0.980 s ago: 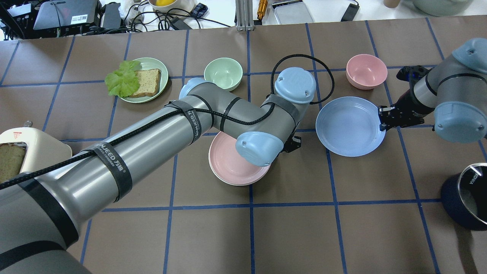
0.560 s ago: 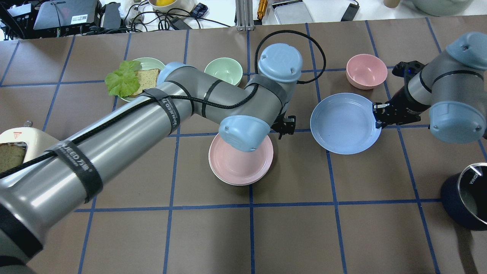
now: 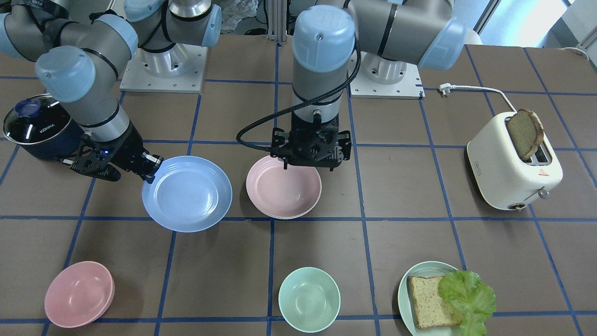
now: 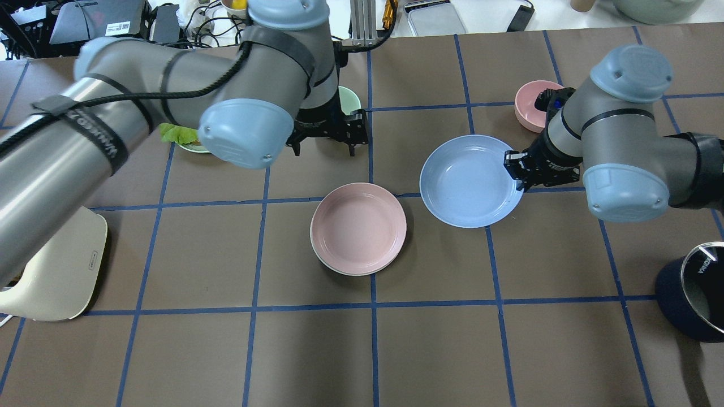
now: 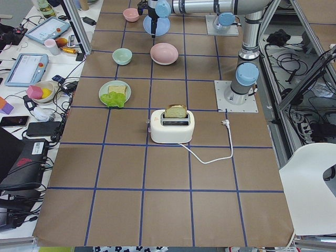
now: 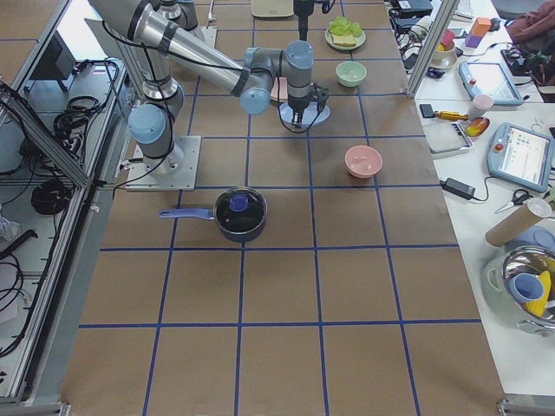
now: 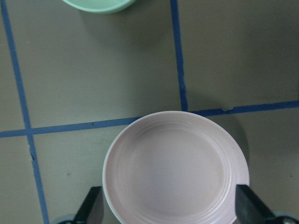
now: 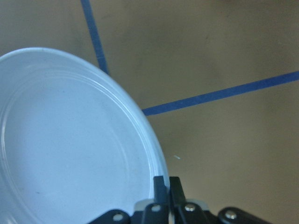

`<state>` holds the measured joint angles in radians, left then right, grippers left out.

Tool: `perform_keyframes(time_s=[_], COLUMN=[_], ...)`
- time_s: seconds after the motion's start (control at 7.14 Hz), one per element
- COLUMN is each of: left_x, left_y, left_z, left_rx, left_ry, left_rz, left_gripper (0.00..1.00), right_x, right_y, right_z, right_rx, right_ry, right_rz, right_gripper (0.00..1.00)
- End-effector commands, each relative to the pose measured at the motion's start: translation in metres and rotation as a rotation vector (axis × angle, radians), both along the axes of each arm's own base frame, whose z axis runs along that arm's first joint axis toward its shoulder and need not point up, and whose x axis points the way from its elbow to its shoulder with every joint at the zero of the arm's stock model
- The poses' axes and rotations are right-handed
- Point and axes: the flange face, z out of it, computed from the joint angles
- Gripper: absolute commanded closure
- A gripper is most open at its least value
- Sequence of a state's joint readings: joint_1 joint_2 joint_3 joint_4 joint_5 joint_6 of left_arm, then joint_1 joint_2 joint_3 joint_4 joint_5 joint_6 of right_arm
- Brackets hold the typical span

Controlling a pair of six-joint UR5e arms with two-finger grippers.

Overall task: Stack three plates with pink and blue
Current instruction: 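Withdraw the left arm while the right gripper carries the blue plate over the stack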

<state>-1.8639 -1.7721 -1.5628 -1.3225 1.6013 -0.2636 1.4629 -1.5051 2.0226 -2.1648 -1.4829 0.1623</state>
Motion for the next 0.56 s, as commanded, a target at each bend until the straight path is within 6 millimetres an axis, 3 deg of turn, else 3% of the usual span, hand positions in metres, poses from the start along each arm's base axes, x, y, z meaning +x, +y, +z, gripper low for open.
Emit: perform_keyframes(time_s=[0.0, 0.14, 0.28, 0.42], left_x=[0.058, 0.076, 0.090, 0.093], left_y=[0.034, 0.039, 0.042, 0.047], left_z=[0.065, 0.084, 0.087, 0.083], left_rx=[0.020, -0.019, -0.017, -0.016], left_ry=[-0.002, 0.007, -0.006, 0.004], left_rz=[-0.036, -0.038, -0.016, -0.005], left_gripper=[0.00, 0.00, 0.00, 0.00], right_x=[0.057, 0.090, 0.122, 0.139], right_y=[0.018, 0.030, 0.043, 0.052], right_z=[0.015, 0.012, 0.011, 0.009], right_rx=[-0.018, -0.004, -0.003, 0.005], right_ry=[-0.020, -0.033, -0.031, -0.042], right_rz=[-0.036, -0.085, -0.057, -0.066], right_gripper=[1.00, 1.00, 1.00, 1.00])
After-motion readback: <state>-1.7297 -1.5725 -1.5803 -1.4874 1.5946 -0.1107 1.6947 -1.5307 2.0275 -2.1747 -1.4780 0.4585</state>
